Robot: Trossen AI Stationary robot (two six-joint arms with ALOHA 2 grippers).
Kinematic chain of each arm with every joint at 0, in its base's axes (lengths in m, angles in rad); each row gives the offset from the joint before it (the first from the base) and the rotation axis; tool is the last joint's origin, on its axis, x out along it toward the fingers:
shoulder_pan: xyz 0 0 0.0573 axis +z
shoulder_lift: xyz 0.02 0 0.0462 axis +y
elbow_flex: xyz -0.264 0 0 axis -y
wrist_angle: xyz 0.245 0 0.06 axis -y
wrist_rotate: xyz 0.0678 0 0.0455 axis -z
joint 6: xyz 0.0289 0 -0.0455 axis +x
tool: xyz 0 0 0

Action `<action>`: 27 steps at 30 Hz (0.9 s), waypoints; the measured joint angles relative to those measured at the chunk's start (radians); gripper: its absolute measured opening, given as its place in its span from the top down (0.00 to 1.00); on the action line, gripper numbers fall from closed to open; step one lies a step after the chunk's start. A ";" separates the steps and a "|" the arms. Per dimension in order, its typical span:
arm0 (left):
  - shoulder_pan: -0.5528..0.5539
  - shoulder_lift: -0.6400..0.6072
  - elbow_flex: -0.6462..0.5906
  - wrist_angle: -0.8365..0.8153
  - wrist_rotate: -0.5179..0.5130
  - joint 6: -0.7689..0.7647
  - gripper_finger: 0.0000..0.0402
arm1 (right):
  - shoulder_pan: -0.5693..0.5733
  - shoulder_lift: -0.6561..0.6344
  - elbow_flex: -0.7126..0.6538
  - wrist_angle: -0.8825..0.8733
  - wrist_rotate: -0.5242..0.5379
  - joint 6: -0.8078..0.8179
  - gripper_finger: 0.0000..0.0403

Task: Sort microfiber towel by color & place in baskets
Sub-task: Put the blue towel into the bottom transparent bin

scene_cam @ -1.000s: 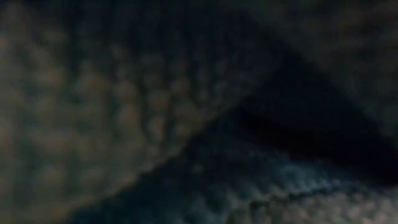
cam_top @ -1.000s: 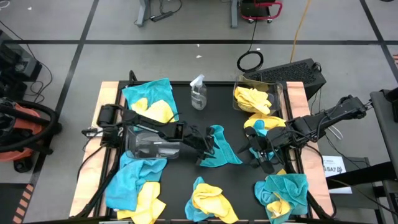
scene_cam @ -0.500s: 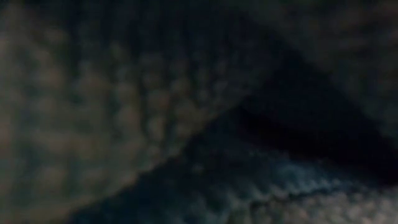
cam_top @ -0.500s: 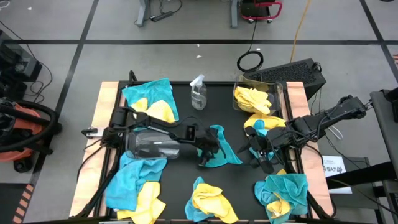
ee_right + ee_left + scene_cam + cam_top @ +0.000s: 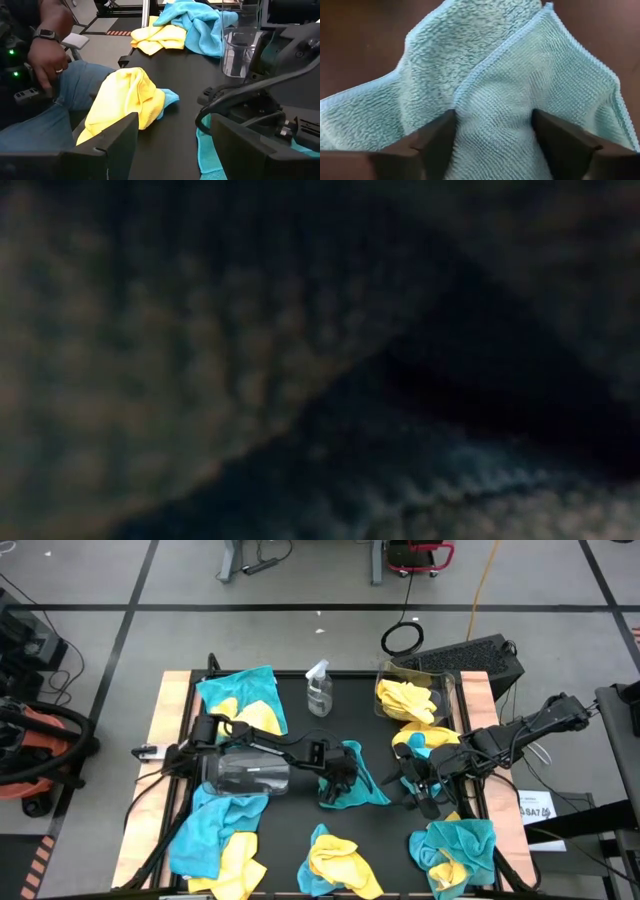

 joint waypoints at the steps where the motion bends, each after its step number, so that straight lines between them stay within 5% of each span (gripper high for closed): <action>1: 0.000 0.002 0.008 -0.011 0.000 0.001 0.41 | 0.000 0.000 0.000 0.000 0.000 0.001 0.40; 9: 0.001 0.009 0.063 -0.088 -0.017 0.084 0.95 | 0.000 0.000 0.000 0.000 0.005 0.001 0.40; 27: -0.013 0.008 0.267 -0.396 -0.132 0.151 0.97 | 0.019 0.000 0.000 0.002 0.004 0.001 0.40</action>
